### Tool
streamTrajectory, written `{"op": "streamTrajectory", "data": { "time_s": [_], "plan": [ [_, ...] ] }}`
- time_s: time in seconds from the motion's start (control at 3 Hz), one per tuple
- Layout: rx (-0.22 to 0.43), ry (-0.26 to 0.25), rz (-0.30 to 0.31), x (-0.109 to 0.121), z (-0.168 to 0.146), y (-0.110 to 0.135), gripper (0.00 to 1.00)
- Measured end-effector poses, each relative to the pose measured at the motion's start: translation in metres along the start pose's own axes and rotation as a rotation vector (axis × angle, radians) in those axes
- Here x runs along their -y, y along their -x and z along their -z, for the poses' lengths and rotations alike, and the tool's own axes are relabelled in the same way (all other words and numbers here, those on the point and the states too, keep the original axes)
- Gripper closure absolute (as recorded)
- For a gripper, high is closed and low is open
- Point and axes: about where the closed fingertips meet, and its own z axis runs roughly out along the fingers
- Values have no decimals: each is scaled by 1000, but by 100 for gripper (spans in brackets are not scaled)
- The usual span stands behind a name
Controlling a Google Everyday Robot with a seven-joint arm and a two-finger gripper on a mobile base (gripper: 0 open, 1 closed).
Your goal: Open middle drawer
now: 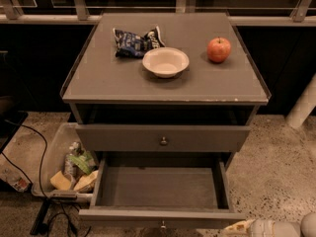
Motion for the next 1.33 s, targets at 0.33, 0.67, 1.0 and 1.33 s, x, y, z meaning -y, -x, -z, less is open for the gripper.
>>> {"op": "streamTrajectory", "data": {
  "time_s": [0.33, 0.67, 1.0, 1.33],
  "plan": [
    [0, 0, 0, 0, 0, 0, 36],
    [0, 0, 0, 0, 0, 0, 13],
    [0, 0, 0, 0, 0, 0, 0],
    [0, 0, 0, 0, 0, 0, 0]
  ]
}}
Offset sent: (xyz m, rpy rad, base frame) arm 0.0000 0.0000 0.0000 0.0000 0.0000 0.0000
